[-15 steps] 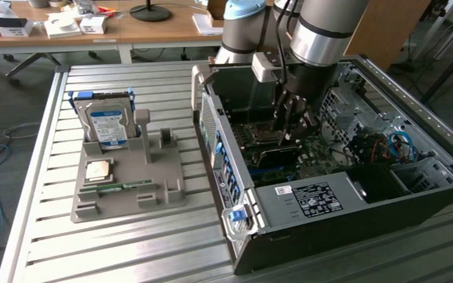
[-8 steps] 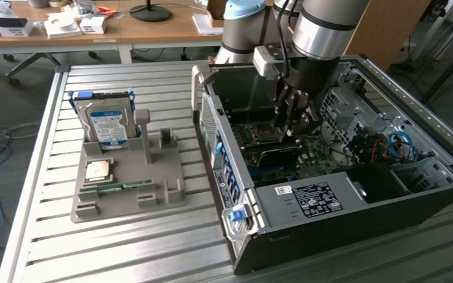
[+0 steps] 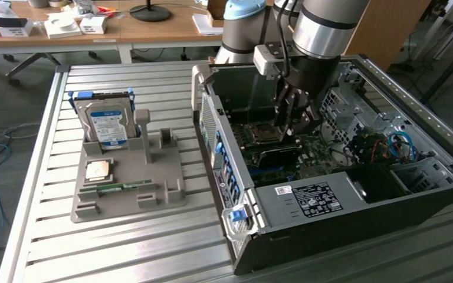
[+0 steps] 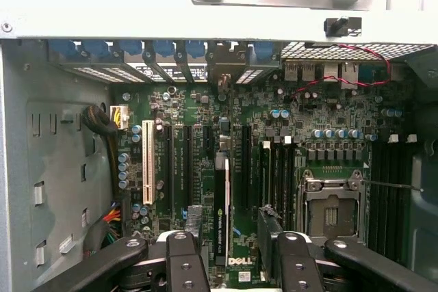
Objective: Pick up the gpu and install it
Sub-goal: 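Press down on the gpu until it lock into place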
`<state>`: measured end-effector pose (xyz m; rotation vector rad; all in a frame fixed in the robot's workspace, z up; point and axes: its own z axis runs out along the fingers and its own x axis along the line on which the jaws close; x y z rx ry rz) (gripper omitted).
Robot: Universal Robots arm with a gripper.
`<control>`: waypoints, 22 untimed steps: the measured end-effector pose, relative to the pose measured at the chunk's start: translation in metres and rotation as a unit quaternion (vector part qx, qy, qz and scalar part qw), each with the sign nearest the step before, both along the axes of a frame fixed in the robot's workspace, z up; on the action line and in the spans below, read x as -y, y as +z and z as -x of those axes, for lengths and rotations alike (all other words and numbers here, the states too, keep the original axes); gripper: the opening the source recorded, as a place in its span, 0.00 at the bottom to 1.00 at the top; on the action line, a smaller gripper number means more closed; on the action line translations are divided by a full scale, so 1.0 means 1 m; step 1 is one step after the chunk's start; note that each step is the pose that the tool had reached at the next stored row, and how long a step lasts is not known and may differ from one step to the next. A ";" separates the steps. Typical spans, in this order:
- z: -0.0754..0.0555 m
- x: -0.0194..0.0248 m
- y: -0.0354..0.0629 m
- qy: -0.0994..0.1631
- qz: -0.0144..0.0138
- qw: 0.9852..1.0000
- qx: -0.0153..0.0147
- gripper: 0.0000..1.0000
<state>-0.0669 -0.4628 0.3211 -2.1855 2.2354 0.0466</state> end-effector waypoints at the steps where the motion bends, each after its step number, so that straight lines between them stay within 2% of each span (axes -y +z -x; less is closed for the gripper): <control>1: 0.000 0.0000 0.0000 0.000 0.000 1.000 0.000 0.45; 8: 0.000 0.0000 0.0000 0.000 0.000 1.000 0.000 0.44; 10: 0.000 0.0000 0.0000 0.000 0.000 1.000 0.000 0.32; 11: 0.000 0.0000 0.0000 0.000 0.000 1.000 0.000 0.32; 13: 0.000 0.0000 0.0000 0.000 0.000 1.000 0.000 0.20; 14: 0.000 0.0000 0.0000 0.000 0.000 1.000 0.000 0.20; 15: 0.000 0.0000 0.0000 0.000 0.000 1.000 0.000 0.14; 17: 0.000 0.0000 0.0000 0.000 0.000 1.000 0.000 0.11; 22: 0.000 0.0000 0.0000 0.000 0.000 1.000 0.000 0.11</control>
